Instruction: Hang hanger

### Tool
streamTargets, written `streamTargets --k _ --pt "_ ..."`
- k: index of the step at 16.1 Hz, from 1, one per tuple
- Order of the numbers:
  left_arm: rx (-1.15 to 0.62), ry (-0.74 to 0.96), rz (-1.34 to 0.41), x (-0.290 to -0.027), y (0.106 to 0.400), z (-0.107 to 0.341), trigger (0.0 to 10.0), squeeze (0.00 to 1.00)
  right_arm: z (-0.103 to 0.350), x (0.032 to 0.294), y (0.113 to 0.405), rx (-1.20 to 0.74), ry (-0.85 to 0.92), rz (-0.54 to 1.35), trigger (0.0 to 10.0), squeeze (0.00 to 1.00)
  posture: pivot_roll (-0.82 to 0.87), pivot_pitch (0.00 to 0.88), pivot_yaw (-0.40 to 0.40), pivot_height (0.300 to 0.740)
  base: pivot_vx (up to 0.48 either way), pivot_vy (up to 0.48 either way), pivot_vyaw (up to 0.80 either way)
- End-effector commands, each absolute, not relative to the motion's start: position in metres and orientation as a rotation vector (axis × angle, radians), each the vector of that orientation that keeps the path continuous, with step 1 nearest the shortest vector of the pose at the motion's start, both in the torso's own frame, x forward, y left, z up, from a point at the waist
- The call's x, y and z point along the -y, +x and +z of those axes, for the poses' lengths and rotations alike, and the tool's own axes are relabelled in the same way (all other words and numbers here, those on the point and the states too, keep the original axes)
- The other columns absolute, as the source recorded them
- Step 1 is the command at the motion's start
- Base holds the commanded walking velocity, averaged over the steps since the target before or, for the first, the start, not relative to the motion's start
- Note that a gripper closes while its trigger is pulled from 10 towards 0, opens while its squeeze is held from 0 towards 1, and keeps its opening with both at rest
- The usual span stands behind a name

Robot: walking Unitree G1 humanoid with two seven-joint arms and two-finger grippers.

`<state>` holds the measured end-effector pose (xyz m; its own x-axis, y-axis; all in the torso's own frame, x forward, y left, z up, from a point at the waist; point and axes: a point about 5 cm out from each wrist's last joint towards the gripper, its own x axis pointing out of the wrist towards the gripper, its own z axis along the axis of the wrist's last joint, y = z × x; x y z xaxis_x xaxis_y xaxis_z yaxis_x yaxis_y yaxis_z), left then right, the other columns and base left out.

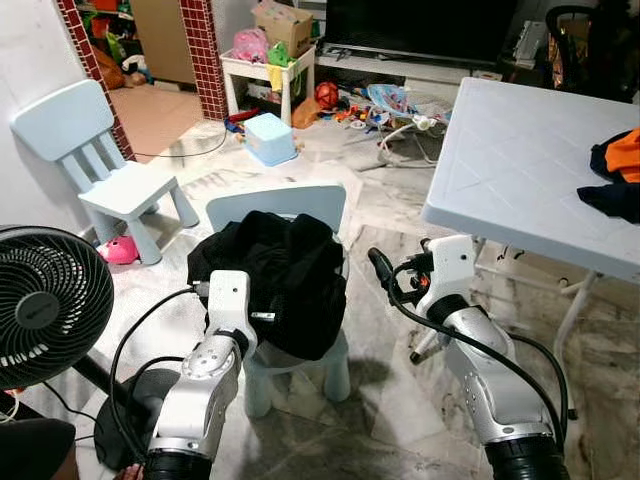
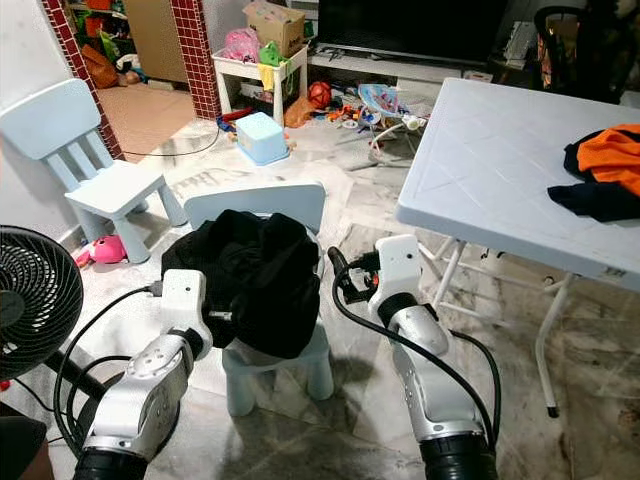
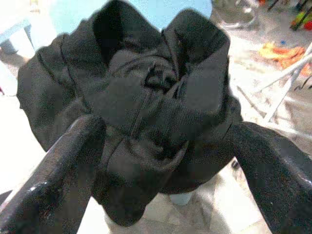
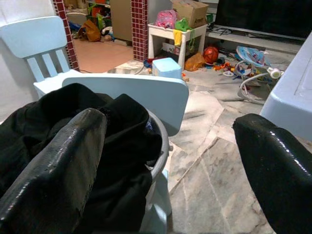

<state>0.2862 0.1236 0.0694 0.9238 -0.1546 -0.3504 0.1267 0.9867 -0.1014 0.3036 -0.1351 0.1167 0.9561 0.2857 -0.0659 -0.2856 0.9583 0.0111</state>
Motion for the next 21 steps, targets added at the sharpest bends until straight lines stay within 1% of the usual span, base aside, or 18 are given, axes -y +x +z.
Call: streamTargets --k 1,3,5,8,14,18,21 --pt "-0.309 -0.082 -0.154 -0.1222 0.2889 0.0791 10.0 0.00 0.1229 0.1362 0.3034 -0.049 -0.009 0.289 10.0 0.00 -0.06 0.000 -0.045 0.740 0.000 0.000 0.00" --pt "-0.290 -0.099 -0.156 -0.1203 0.2872 0.0813 10.0 0.00 0.1233 0.1346 0.3041 -0.048 -0.013 0.297 10.0 0.00 -0.06 0.000 -0.048 0.740 0.000 0.000 0.00" --pt "-0.282 -0.114 -0.153 -0.1200 0.2847 0.0815 10.0 0.00 0.1241 0.1315 0.3051 -0.046 -0.010 0.308 10.0 0.00 -0.05 0.000 -0.053 0.740 0.000 -0.146 0.51" --pt "-0.274 -0.118 -0.144 -0.1217 0.2856 0.0820 10.0 0.00 0.1244 0.1316 0.3063 -0.045 -0.009 0.310 10.0 0.00 -0.05 0.000 -0.053 0.740 0.000 -0.406 0.46" --pt "-0.269 -0.130 -0.141 -0.1206 0.2869 0.0822 10.0 0.00 0.1234 0.1328 0.3035 -0.050 -0.011 0.305 10.0 0.00 -0.06 0.000 -0.050 0.740 0.000 -0.428 0.00" --pt "-0.255 -0.131 -0.103 -0.1226 0.2884 0.0832 10.0 0.00 0.1232 0.1328 0.3042 -0.051 -0.012 0.305 10.0 0.00 -0.06 0.000 -0.052 0.740 0.000 0.000 0.00" --pt "-0.237 -0.160 -0.112 -0.1232 0.2874 0.0850 10.0 0.00 0.1231 0.1321 0.3041 -0.053 -0.010 0.307 10.0 0.00 -0.06 0.000 -0.052 0.740 0.000 0.000 0.00"
